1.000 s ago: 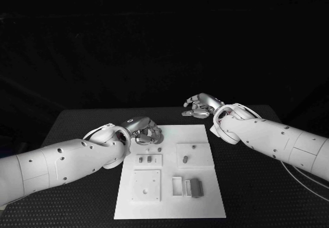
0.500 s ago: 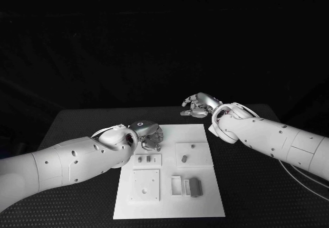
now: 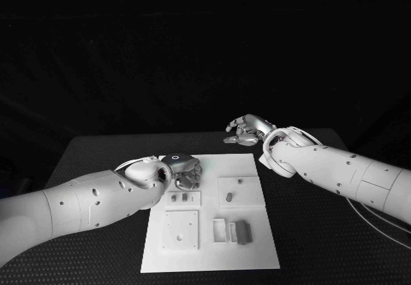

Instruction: Assemble the parts on the task board

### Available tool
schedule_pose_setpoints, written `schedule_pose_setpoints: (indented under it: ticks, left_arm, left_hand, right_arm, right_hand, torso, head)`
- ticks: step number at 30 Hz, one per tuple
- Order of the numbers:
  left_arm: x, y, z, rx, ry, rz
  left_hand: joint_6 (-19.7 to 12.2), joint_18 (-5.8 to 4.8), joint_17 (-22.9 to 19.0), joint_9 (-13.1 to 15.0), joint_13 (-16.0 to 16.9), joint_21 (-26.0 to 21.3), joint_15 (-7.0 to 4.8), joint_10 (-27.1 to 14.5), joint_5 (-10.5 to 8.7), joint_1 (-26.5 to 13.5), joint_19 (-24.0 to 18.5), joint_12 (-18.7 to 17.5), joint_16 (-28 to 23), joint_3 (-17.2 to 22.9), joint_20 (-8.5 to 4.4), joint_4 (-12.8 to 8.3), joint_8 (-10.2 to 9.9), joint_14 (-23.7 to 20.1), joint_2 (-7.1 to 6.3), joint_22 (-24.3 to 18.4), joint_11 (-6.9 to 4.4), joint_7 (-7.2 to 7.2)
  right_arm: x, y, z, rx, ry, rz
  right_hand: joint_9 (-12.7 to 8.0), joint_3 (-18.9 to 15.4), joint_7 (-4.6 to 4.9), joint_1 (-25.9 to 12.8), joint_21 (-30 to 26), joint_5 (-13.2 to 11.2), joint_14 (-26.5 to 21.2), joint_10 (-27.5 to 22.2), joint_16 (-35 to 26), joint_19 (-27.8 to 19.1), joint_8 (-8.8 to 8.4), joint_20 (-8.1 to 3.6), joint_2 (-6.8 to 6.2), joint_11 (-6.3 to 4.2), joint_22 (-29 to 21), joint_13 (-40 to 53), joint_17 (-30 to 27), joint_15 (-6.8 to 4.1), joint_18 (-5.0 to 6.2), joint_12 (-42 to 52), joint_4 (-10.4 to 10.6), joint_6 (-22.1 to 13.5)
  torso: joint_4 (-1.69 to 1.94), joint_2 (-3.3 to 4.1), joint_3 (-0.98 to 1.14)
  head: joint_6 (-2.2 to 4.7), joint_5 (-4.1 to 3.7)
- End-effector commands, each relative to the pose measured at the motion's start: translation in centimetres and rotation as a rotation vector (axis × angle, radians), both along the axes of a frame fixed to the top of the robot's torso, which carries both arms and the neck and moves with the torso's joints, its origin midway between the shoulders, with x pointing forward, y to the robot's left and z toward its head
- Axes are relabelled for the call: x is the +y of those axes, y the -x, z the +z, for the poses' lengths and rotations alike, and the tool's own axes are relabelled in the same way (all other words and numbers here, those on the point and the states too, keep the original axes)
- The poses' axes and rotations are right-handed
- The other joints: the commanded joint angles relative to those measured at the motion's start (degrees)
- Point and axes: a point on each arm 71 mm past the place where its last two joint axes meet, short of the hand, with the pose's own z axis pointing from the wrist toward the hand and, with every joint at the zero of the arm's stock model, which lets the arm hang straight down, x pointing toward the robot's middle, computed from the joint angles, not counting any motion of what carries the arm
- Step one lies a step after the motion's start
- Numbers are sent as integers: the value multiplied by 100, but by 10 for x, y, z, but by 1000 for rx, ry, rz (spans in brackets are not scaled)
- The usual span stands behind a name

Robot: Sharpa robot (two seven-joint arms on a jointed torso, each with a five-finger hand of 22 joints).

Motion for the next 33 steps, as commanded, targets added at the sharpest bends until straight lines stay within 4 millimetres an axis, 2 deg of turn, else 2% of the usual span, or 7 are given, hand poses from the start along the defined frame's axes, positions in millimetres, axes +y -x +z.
schedule_pose_setpoints:
  ticks: [1,21,33]
  left_arm:
    - [-1,0,-3,9,-35,-9]
    - [-5,-1,-6,0,-7,-10]
    - [-8,1,-14,18,-14,-10]
  left_hand:
    - [9,595,7,-7,-12,-37,27,8,-23,-34,3,-43,-8,7,34,31,8,5,-26,8,15,24]
    - [-42,622,69,-59,-23,4,9,98,-18,-15,93,-90,46,14,19,53,-25,72,22,88,-3,18]
    - [31,628,172,-87,52,102,-70,332,-13,45,196,-52,185,13,-45,25,14,165,97,240,-83,47]
  right_arm:
    - [2,1,0,2,3,14]
    - [2,1,0,2,3,16]
    - [3,1,0,1,2,16]
  right_hand:
    - [-8,9,40,1,-19,-15,-39,-34,-21,-10,18,-39,-8,-7,93,-8,-4,-13,447,4,-1,4]
    - [-8,7,40,3,-17,-15,-34,-29,-19,-4,17,-39,-5,-7,94,-11,-3,-14,447,7,-1,2]
    - [-8,7,40,3,-17,-15,-32,-27,-19,-3,18,-39,-4,-7,94,-12,-3,-14,447,9,0,3]
  torso:
    - [1,-1,1]
    - [5,-10,5]
    - [2,-9,3]
  head:
    - [-8,-8]
    - [-30,-30]
    - [-33,-38]
